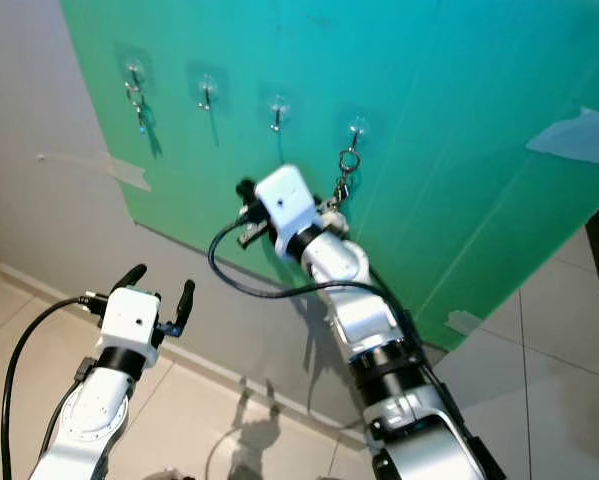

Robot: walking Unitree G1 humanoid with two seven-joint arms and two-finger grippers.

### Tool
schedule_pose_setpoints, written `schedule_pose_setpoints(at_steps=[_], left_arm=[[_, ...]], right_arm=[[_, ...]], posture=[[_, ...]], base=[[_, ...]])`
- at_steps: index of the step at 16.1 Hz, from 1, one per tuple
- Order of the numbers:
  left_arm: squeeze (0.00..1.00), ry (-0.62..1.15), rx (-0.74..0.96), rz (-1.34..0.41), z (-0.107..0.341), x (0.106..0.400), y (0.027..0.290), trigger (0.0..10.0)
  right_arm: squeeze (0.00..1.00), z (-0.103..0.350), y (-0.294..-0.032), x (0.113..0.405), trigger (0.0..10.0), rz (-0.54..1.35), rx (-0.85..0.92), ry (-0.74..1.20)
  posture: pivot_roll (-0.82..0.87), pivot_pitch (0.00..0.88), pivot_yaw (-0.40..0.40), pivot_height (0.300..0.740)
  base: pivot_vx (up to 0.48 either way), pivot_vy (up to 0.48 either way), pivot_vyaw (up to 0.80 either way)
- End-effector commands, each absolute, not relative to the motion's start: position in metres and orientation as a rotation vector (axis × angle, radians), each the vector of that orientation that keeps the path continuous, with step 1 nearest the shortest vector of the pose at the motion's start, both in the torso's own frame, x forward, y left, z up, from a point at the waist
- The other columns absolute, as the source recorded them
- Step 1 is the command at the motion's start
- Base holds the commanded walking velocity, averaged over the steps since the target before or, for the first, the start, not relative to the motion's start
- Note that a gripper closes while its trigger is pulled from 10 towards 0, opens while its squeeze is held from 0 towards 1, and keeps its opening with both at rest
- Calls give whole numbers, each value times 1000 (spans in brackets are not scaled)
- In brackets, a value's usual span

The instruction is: Hang keys on a hook

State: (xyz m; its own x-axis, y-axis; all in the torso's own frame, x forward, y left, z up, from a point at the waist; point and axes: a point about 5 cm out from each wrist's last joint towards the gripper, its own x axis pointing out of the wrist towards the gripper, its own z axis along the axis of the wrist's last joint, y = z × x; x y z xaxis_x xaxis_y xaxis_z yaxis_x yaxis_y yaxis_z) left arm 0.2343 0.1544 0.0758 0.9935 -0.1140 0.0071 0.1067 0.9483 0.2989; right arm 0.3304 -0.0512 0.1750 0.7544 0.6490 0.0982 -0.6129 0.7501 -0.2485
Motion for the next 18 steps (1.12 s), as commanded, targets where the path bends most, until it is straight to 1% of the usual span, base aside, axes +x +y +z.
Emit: schedule_pose_setpoints(at_steps=[1,4,6,10,11,12,13,14,15,16,17,18], left_arm=[[0,-39,304,-124,77,238,151,10000],[0,-60,294,-143,81,242,146,10000],[0,-66,287,-152,81,243,141,10000],[0,-67,268,-156,80,244,136,10000],[0,-72,264,-161,80,246,133,10000],[0,-73,263,-161,81,247,133,10000],[0,-80,261,-160,82,250,133,10000],[0,-83,261,-159,83,251,133,10000],[0,-90,261,-160,85,253,132,10000],[0,-100,267,-158,87,256,131,10000],[0,-102,269,-157,87,256,131,10000],[0,-105,262,-152,88,257,132,10000]], right_arm=[[0,189,-56,326,10000,702,-231,-216],[0,218,-63,321,10000,740,-307,-285],[0,228,-67,318,10000,777,-354,-305],[0,240,-78,303,10000,875,-522,-308],[0,243,-85,300,10000,909,-610,-309],[0,244,-87,300,10000,923,-648,-308],[0,245,-92,307,10000,932,-765,-325],[0,245,-94,309,10000,936,-805,-331],[0,251,-92,317,10000,923,-885,-376],[0,255,-88,323,10000,903,-922,-408],[0,256,-88,325,10000,899,-927,-413],[0,261,-83,328,10000,886,-952,-456]], posture=[[-61,0,-72,736],[-81,0,-72,736],[-93,0,-77,736],[-107,0,-92,736],[-116,0,-93,736],[-119,0,-94,736],[-121,0,-95,736],[-121,0,-95,736],[-119,0,-97,736],[-115,0,-98,736],[-115,0,-98,736],[-106,0,-104,736]], base=[[0,0,0],[0,0,0],[0,0,0],[0,0,0],[0,0,0],[0,0,0],[0,0,0],[0,0,0],[0,0,0],[0,0,0],[0,0,0],[0,0,0]])
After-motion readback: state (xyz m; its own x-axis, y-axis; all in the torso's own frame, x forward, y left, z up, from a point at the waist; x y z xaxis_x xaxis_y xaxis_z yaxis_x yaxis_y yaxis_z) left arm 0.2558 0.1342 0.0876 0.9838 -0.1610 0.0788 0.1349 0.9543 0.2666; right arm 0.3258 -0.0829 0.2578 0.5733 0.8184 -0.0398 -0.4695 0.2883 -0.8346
